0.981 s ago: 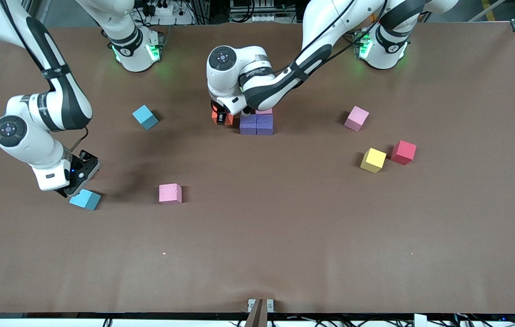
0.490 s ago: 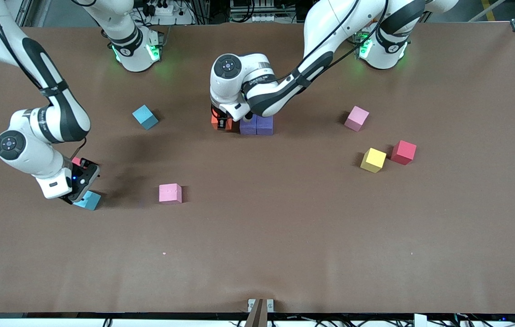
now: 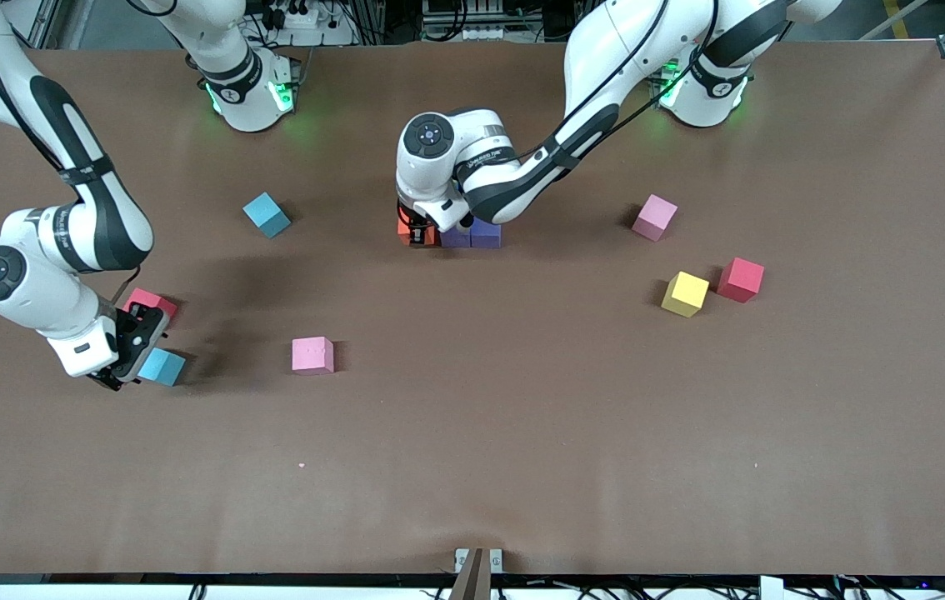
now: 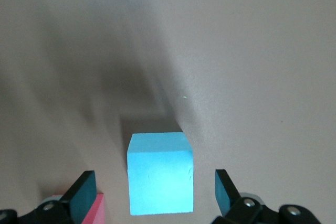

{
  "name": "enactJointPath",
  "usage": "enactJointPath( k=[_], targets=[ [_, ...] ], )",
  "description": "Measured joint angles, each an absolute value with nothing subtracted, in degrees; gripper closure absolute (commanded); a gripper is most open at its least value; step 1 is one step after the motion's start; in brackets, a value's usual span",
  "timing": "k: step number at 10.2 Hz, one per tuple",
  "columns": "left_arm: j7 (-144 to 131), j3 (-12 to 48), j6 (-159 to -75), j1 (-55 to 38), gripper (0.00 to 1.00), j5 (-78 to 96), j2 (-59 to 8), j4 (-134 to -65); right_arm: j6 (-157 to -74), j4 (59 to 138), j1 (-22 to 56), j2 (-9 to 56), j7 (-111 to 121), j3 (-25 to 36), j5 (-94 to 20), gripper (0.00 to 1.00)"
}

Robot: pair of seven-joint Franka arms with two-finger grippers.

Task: Form number 2 with 11 blocks
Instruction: 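Grasp the cyan block with the right gripper while the left holds orange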

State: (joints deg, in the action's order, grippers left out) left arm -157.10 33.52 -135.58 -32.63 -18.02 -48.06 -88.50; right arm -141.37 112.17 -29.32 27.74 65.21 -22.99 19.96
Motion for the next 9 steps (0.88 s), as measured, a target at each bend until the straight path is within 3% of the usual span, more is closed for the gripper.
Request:
enactJointPath(
  k=[4,9],
  targets=[
    [-156.82,33.59,-137.50,-32.70,0.55,-18.02,-48.07,-90.59,-145.67,110.15,-30.57,33.80,65.90,-22.11,21.45,0.00],
    [-156.32,33.57,-138.82,-32.43,0.55,-18.02,-48.07,-92.42,-147.72,109.95,-30.55,35.03,65.93,-21.95,22.05,0.00]
  ],
)
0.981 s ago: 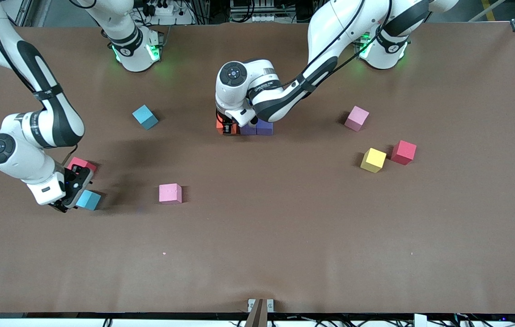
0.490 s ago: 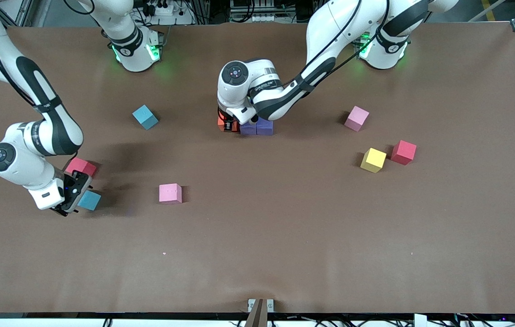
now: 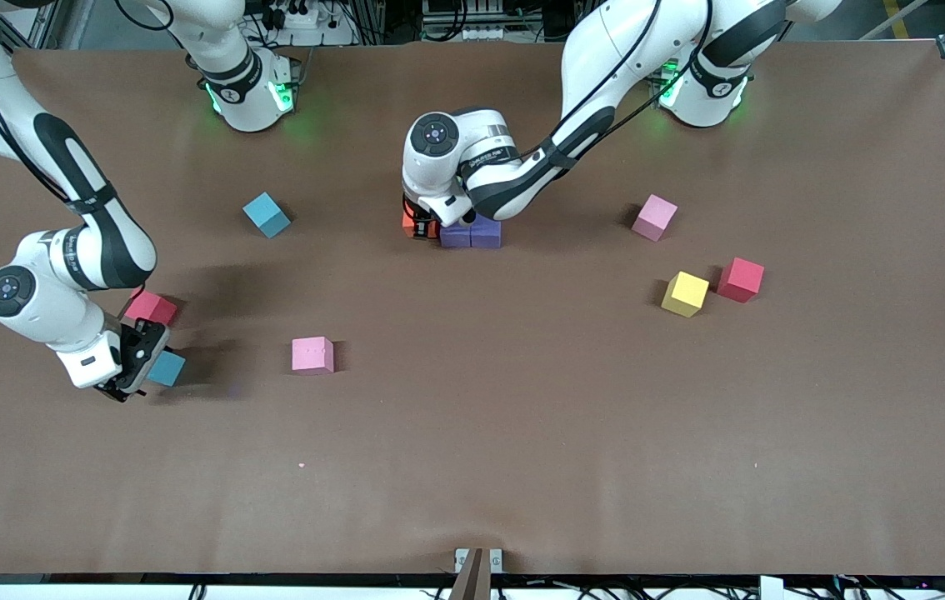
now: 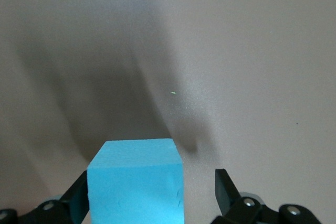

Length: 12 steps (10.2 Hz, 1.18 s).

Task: Form number 2 with 11 blocks
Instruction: 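Grasp the cyan block with the right gripper while the left holds orange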

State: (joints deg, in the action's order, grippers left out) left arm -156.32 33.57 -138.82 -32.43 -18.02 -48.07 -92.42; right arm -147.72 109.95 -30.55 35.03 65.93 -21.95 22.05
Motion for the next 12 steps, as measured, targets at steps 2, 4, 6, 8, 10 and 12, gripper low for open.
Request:
enactJointPath(
  k=[2,4,6,8,10,12],
  targets=[
    [-156.19,33.56,-138.85,-32.13,0.56,-18.02,-48.07,-92.99,-147.72,109.95,-30.54,35.10,65.94,-21.94,22.11,0.11],
    [-156.06,33.56,-138.87,-31.89,0.55,-18.02,-48.07,-93.25,-147.72,109.95,-30.55,35.30,65.94,-21.90,22.14,0.20],
    [-155.92,33.56,-139.08,-31.85,0.54,-18.02,-48.07,-93.36,-147.80,109.95,-30.54,35.48,65.94,-21.86,22.17,0.23],
    [-155.83,33.56,-139.50,-31.85,0.53,-18.02,-48.07,-93.45,-149.25,109.95,-30.50,36.04,65.93,-21.25,22.18,0.23],
    [-155.78,33.56,-140.00,-31.87,0.49,-18.02,-48.08,-93.52,-149.83,110.03,-30.21,36.58,66.12,-20.08,22.25,0.33],
    [-155.77,33.56,-140.08,-31.87,0.49,-18.03,-48.10,-93.59,-149.84,110.76,-29.81,36.78,66.36,-19.96,22.37,0.43]
  ],
)
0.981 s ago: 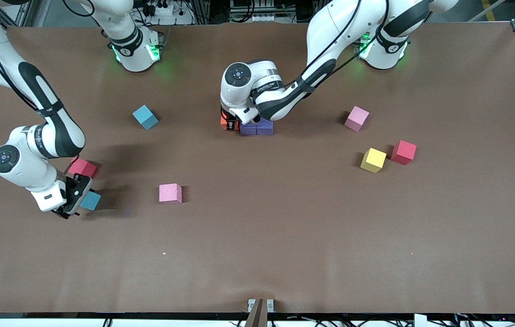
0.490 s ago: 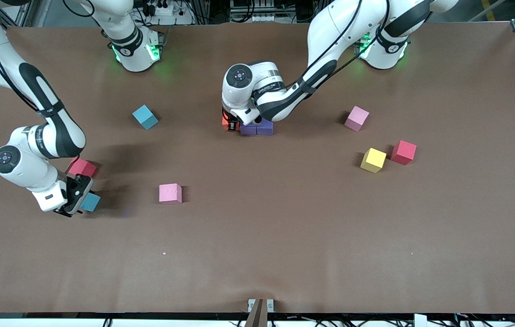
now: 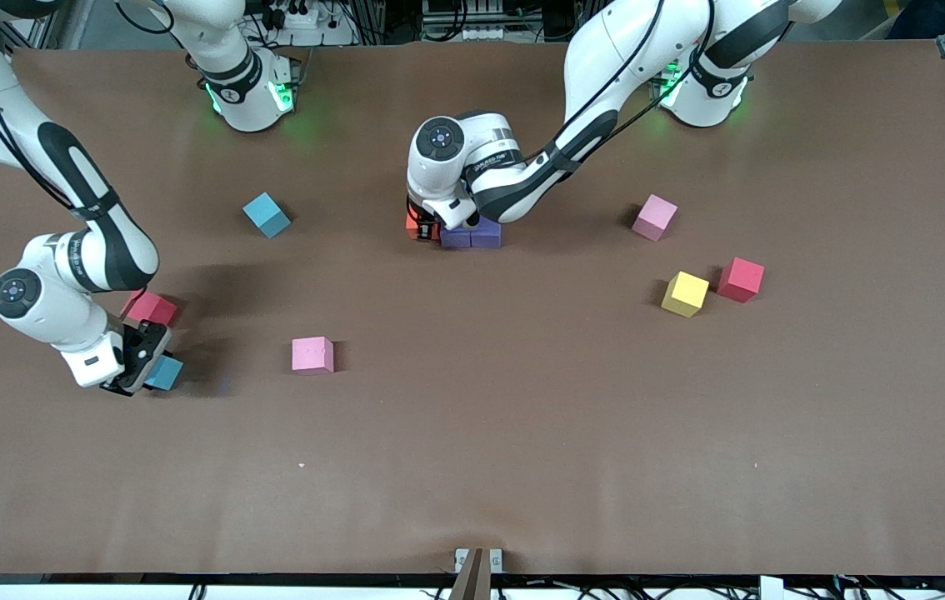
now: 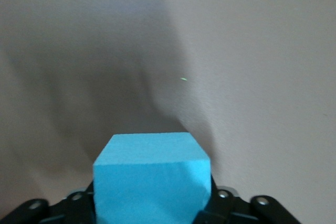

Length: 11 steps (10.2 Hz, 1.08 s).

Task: Form number 2 with 11 blocks
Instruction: 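Grasp the cyan block with the right gripper while the left holds orange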

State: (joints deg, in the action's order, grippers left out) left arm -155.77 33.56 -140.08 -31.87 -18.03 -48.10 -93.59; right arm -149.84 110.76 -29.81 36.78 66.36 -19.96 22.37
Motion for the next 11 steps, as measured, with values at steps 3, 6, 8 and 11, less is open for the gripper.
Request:
enactJointPath(
  k=[3,6,8,11],
  targets=[
    [-155.77,33.44,-140.11,-31.86,0.49,-18.03,-48.20,-93.66,-149.91,110.72,-29.62,36.61,66.49,-19.97,22.48,0.48],
    [-155.76,33.18,-140.34,-31.83,0.00,-18.03,-48.50,-93.70,-149.95,110.33,-28.78,34.43,68.67,-20.17,22.58,0.48],
    [-155.75,32.40,-140.40,-32.42,0.00,-18.07,-48.53,-93.71,-147.15,110.43,-28.70,31.66,69.06,-22.05,22.58,0.49],
    [-155.74,31.93,-140.44,-33.78,0.00,-18.08,-48.29,-93.43,-139.76,112.53,-28.34,25.11,63.10,-28.62,21.30,0.50]
  ],
)
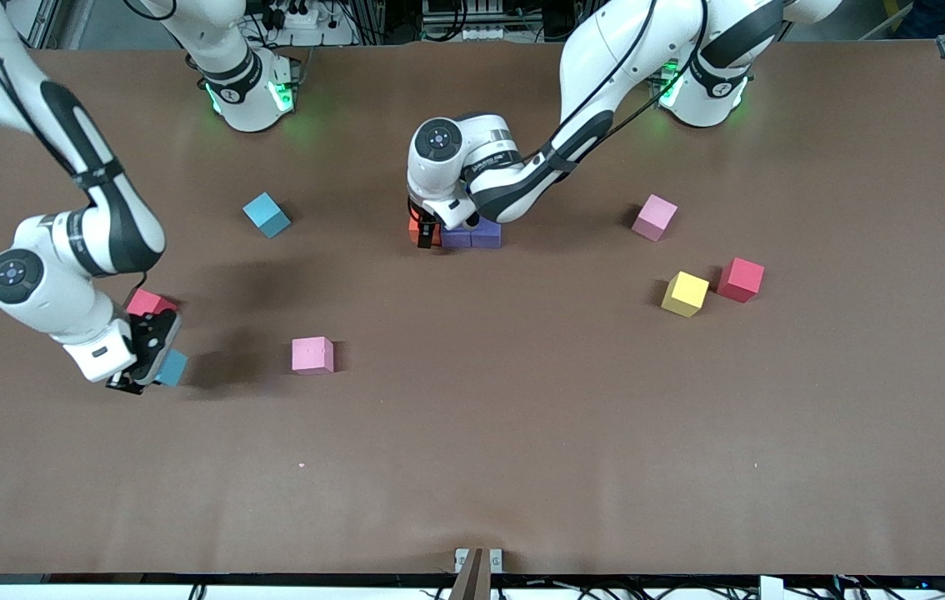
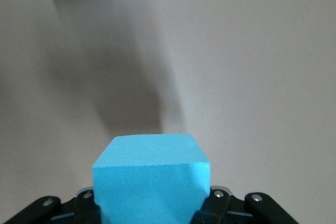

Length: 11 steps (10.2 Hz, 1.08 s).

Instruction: Form number 2 with 11 blocks

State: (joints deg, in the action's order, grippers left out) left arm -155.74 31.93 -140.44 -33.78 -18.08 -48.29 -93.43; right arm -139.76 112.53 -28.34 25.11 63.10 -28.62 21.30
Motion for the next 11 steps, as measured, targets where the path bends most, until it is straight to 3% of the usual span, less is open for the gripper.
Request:
enactJointPath(
  k=[3,7,11],
  targets=[
    [-155.53,32.89,-136.23,-33.82,0.00,-18.14,-46.18,-92.62,-135.40,116.31,-27.44,17.74,52.00,-35.76,21.07,0.50],
    [-154.55,33.79,-127.02,-30.69,0.00,-18.16,-39.80,-91.77,-134.07,116.68,-23.78,15.53,46.07,-36.38,16.68,0.50],
    [-143.62,33.34,-118.73,-18.59,0.00,-18.24,-38.78,-92.28,-130.71,115.69,-17.10,13.73,40.96,-34.53,8.78,0.50]
  ],
)
